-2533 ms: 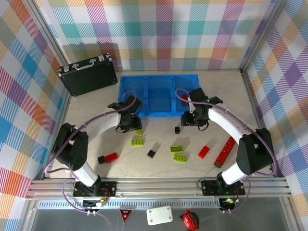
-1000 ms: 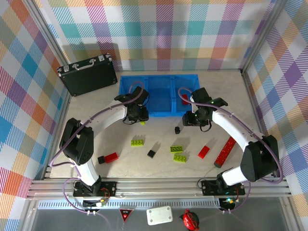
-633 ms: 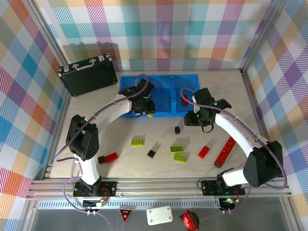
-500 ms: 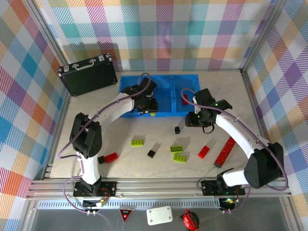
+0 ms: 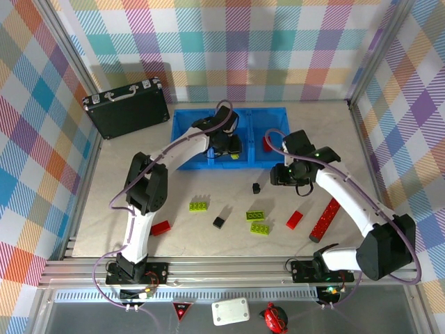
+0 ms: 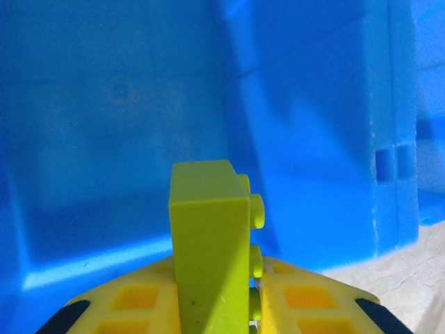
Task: Sort the legos into containers by color
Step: Place the lego in the container.
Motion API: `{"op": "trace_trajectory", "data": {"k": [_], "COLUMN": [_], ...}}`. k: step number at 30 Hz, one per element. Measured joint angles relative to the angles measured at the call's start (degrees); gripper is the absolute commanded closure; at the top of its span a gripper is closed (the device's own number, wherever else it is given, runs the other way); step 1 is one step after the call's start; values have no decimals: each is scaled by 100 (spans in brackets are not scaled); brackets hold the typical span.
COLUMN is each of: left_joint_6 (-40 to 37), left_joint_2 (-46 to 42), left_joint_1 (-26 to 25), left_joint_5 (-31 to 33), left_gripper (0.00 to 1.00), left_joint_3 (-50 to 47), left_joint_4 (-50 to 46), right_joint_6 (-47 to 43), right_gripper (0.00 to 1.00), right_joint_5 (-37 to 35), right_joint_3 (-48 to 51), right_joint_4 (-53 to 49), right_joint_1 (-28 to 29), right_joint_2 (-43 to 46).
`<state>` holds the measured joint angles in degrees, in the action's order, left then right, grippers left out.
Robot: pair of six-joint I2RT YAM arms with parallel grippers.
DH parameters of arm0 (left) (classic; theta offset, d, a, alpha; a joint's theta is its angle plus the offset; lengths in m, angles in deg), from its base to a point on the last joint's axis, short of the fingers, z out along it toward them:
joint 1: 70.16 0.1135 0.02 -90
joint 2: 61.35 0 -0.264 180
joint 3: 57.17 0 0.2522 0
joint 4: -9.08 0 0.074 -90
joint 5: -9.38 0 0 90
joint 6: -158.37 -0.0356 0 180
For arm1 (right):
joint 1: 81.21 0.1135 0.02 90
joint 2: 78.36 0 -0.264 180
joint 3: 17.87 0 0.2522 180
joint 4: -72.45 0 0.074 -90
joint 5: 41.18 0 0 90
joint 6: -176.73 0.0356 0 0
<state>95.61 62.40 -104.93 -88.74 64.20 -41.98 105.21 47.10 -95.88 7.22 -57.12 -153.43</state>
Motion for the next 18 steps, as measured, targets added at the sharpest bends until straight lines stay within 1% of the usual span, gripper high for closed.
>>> {"op": "trace_trajectory", "data": {"k": [10,18], "left_joint_6": [-120,-96], "left_joint_2": [896,1250], "left_joint_1": [278,415], "left_joint_5": [-638,-997], "left_gripper": [73,72], "left_joint_3": [678,859], "left_joint_4": [170,350], "right_joint_6": [22,39], "right_gripper": [49,49], "right_joint_5": [-66,-66], "right_joint_3": [160,201], "right_joint_4": [-94,-138], "right_joint_1": [0,0], "right_joint_2": [157,234]}}
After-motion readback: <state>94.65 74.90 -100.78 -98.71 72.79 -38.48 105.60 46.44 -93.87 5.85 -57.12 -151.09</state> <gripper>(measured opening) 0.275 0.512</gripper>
